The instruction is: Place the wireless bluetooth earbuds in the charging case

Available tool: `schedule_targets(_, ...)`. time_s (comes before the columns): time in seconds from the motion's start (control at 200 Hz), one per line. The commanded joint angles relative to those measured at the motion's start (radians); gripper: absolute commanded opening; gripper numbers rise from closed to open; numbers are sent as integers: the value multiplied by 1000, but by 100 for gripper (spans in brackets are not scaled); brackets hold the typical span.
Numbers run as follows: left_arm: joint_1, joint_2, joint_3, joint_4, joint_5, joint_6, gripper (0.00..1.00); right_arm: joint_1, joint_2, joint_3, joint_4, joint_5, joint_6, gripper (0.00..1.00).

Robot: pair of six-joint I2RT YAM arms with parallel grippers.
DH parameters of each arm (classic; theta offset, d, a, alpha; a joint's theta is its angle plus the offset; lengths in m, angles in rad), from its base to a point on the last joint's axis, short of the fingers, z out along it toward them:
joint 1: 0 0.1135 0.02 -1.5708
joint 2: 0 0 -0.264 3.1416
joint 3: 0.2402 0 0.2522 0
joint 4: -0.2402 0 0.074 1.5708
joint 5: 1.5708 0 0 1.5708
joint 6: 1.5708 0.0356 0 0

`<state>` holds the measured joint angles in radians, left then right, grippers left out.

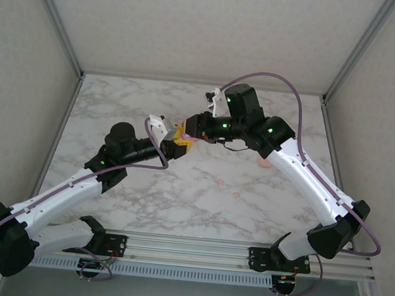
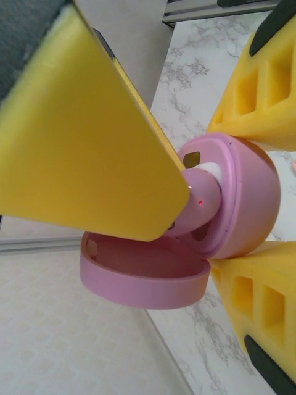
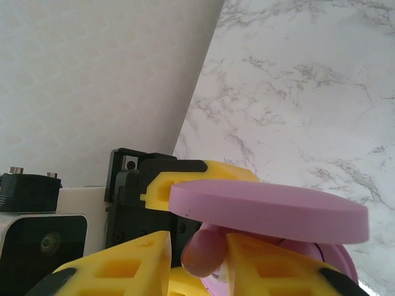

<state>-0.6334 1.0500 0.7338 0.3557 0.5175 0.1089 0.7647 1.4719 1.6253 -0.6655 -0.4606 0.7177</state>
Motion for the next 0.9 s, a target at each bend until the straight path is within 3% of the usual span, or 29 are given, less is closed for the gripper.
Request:
schedule_targets(0.0, -6, -17, 32, 69, -10, 6, 16, 7, 13, 26, -83, 45, -22, 31)
schedule_targets(0.32, -6, -14, 28, 66, -20, 10, 16, 7, -10, 70, -112, 72, -33, 35)
schedule_targets(0.44, -6, -14, 27, 55, -22, 20, 15, 7, -54, 77, -102, 93, -48, 42)
schedule_targets(0.626, -6, -16, 24, 48, -7, 21, 16, -13, -93, 85, -75, 185, -69, 44)
schedule_targets(0.896, -8, -39, 38, 12, 26, 31, 16, -65, 98, 291, -223, 238, -112, 46)
